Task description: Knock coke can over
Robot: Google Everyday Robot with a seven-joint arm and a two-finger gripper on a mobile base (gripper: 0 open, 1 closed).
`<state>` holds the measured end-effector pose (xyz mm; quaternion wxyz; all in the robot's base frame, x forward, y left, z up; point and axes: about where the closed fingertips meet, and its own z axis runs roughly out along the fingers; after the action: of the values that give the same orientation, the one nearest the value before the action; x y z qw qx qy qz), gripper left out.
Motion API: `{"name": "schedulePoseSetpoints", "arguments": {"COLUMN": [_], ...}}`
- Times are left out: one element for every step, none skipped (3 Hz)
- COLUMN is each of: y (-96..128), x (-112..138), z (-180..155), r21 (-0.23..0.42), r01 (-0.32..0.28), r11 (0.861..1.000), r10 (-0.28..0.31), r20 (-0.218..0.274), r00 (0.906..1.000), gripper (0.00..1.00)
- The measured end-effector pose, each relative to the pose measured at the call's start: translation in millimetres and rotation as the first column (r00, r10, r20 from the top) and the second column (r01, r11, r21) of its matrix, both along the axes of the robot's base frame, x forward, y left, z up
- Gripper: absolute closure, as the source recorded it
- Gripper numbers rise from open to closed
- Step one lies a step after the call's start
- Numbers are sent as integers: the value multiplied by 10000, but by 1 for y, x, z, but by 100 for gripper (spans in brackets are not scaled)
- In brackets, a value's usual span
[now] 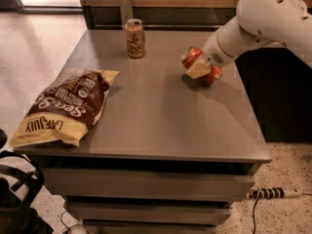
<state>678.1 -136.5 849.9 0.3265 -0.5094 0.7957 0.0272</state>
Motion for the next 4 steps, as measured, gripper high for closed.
{"name": "schedulePoseSetpoints", "arguments": {"y": [10, 10, 26, 26], "x": [1, 1, 4, 4], "z": [-11, -10, -19, -19], "r21": [-477, -479, -574, -575], "r01": [-289, -293, -690, -694], "r11": [9984, 9984, 9960, 9959], "r10": [276, 280, 663, 666], "r20": [-270, -273, -484, -487], "r00": [9993, 9992, 9966, 9966], "gripper": [100, 100, 100, 100]}}
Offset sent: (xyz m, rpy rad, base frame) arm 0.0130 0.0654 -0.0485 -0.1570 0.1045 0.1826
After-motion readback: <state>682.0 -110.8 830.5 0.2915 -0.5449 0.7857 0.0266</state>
